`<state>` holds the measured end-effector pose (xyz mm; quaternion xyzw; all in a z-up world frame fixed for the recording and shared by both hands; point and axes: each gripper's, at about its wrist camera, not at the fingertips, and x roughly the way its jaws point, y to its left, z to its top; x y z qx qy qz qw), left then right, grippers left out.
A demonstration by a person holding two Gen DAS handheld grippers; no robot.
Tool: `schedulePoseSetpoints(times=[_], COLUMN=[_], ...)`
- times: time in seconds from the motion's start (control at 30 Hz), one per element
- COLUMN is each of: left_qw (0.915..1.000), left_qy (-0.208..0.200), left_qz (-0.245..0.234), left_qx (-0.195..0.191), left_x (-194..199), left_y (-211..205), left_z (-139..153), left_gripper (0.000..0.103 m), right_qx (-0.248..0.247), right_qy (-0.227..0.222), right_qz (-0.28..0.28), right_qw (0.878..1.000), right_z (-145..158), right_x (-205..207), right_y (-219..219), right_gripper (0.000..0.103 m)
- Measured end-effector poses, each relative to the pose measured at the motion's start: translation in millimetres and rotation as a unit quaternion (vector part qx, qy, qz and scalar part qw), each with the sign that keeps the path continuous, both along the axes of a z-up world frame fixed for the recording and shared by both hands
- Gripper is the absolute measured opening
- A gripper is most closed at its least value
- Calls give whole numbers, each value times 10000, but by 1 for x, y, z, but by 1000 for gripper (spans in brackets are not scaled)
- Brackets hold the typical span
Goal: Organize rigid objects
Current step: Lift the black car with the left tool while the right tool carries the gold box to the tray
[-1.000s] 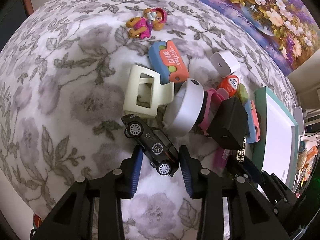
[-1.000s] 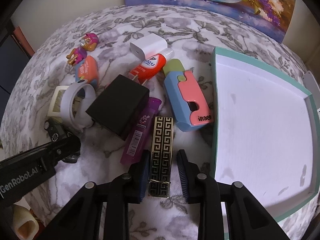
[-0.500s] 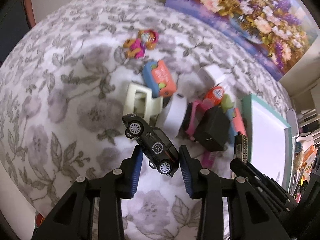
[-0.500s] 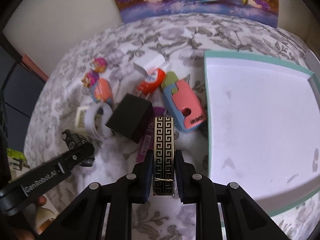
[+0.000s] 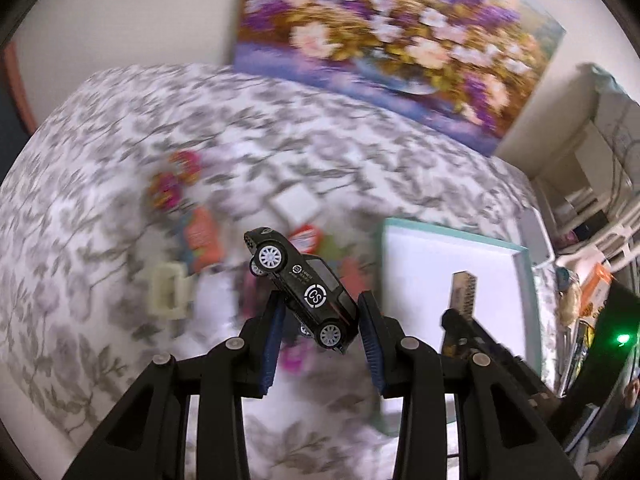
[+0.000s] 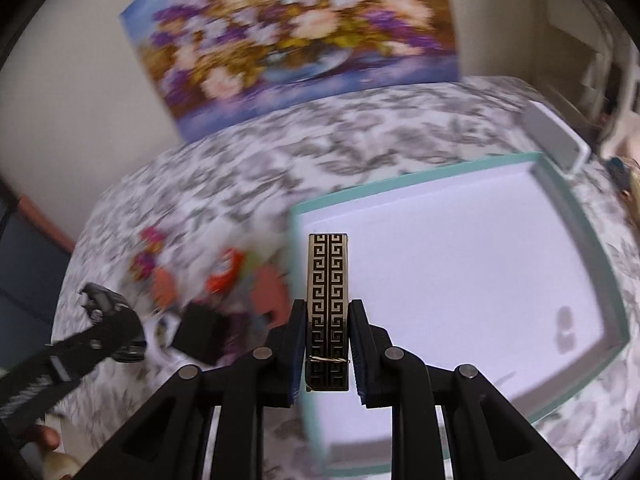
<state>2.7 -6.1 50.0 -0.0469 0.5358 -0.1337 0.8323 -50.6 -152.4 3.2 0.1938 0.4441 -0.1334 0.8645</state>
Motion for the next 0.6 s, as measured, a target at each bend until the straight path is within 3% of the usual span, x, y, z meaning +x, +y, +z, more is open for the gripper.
schedulePoseSetpoints(times=[0.17,0.43,0.6], left_qw=[9993,9969,9961], left_qy=[-15,-74,-115], left_qz=[-367,-751,-876], left_qx=[-101,-225,-34], left_x=[4,14,16], left_y=[-44,-95,-108], left_z=[-2,-30,-49], left_gripper=[39,39,39], right_qx=[-86,-283,-364], right_qy=[38,118,309], right_qz=[-459,-1084,-1229], right_qw=[9989,9936,9913], right_z=[-2,-12,-29], right_x=[-4,-13,-12], right_y=[-36,-82,-94], right_gripper=[22,22,22])
